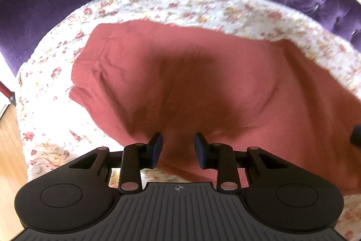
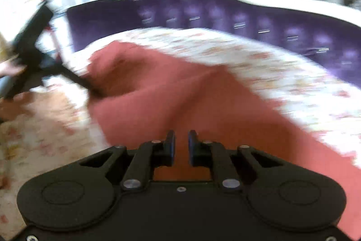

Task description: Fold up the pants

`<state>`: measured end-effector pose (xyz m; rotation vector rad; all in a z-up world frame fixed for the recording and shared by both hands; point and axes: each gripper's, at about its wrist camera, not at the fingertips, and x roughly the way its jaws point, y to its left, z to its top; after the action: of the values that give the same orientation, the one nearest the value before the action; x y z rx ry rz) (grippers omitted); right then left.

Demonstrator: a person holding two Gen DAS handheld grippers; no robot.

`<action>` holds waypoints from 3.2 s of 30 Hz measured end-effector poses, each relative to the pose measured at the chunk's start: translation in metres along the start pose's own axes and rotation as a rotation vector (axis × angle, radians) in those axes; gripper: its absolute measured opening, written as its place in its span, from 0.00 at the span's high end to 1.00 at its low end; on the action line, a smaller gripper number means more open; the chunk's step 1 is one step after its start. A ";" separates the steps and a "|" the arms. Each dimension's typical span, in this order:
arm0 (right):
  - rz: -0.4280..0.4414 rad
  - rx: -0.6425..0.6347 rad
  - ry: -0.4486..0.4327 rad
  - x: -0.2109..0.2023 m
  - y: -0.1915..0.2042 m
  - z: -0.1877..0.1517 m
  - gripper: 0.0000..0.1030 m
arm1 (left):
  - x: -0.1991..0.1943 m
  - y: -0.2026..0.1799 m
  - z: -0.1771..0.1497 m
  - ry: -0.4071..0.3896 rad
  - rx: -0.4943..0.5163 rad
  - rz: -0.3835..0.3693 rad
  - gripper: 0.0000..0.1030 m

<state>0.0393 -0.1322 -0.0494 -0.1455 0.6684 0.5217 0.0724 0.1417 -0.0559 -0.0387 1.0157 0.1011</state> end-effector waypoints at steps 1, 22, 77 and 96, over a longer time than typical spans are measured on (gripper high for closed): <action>-0.037 0.000 0.004 -0.001 -0.012 0.001 0.78 | -0.003 -0.005 0.000 -0.009 -0.002 -0.020 0.71; -0.136 -0.026 0.121 0.009 -0.075 -0.018 0.75 | 0.019 -0.080 -0.019 0.031 0.147 -0.095 0.70; -0.126 0.025 0.107 0.020 -0.015 -0.022 0.75 | -0.002 0.109 -0.004 -0.077 -0.365 0.019 0.51; -0.122 0.014 0.126 0.025 -0.012 -0.018 0.75 | 0.027 0.152 0.008 -0.112 -0.597 -0.045 0.32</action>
<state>0.0515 -0.1375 -0.0797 -0.2061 0.7807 0.3928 0.0773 0.2947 -0.0725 -0.5929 0.8429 0.3588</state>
